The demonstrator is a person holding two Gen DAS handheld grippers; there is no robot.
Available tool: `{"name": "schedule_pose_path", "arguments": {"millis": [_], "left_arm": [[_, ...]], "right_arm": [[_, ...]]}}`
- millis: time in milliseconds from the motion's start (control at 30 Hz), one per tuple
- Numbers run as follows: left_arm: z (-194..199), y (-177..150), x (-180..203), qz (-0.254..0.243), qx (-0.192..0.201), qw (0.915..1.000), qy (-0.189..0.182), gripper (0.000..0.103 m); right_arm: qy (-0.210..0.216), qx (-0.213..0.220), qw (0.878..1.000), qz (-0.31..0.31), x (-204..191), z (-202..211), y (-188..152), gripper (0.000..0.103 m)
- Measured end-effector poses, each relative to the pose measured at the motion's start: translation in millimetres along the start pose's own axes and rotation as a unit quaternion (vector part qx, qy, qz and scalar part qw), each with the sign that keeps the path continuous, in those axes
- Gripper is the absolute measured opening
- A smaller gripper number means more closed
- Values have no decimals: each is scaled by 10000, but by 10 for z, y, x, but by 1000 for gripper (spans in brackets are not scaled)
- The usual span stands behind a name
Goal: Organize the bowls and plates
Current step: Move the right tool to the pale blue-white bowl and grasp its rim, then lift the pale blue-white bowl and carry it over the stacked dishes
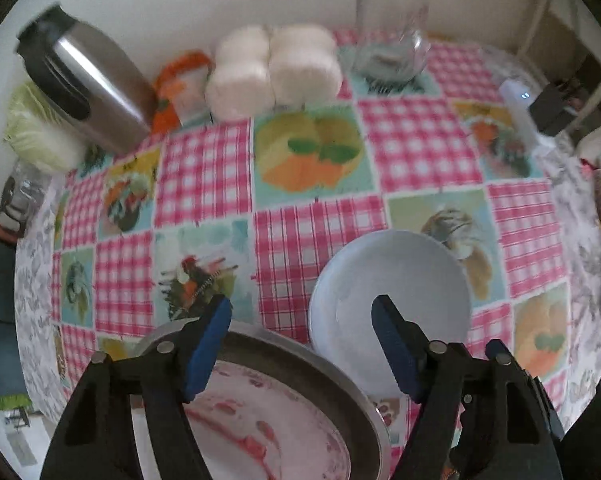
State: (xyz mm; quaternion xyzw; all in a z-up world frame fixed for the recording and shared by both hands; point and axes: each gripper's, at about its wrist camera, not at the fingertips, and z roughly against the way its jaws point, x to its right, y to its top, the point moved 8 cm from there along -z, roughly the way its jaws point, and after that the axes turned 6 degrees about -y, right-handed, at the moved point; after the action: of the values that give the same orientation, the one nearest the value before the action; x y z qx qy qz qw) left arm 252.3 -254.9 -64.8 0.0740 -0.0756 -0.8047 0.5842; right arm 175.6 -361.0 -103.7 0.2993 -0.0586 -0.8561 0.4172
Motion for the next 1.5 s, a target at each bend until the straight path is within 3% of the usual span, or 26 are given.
{"name": "schedule_pose_path", "arguments": {"millis": [67, 133, 167, 433, 600, 867, 1000, 1200, 1333, 1500], "left_arm": [[-132, -13, 6, 52, -218, 9997, 30, 71], [-201, 4, 24, 69, -335, 9993, 120, 60], [-224, 28, 41, 59, -347, 9993, 155, 58], [-487, 22, 86, 77, -610, 9980, 129, 57], [-583, -46, 146, 137, -717, 9973, -113, 35], [-517, -142, 429, -98, -578, 9973, -441, 21], [-378, -226, 704, -226, -410, 9973, -571, 19], [82, -320, 811, -333, -23, 9959, -846, 19], [430, -377, 747, -235, 198, 9928, -1158, 19], [811, -470, 426, -157, 503, 9903, -1287, 19]], "right_arm": [[-3, -59, 10000, -11, -11, -81, -11, 72], [26, -95, 10000, -16, -28, -133, -21, 69], [53, -119, 9999, -16, -42, -165, -24, 64], [303, -319, 9989, -163, -129, -361, -67, 34], [378, -164, 9988, -254, -112, -311, -16, 17], [211, -2, 9981, -581, 176, -145, 39, 17], [71, 95, 9980, -627, 303, -5, 26, 17], [30, 299, 9982, -518, 291, 346, -3, 17], [-29, 472, 9981, -383, 156, 594, -30, 17], [34, 540, 9985, -125, -149, 844, -90, 17]]}}
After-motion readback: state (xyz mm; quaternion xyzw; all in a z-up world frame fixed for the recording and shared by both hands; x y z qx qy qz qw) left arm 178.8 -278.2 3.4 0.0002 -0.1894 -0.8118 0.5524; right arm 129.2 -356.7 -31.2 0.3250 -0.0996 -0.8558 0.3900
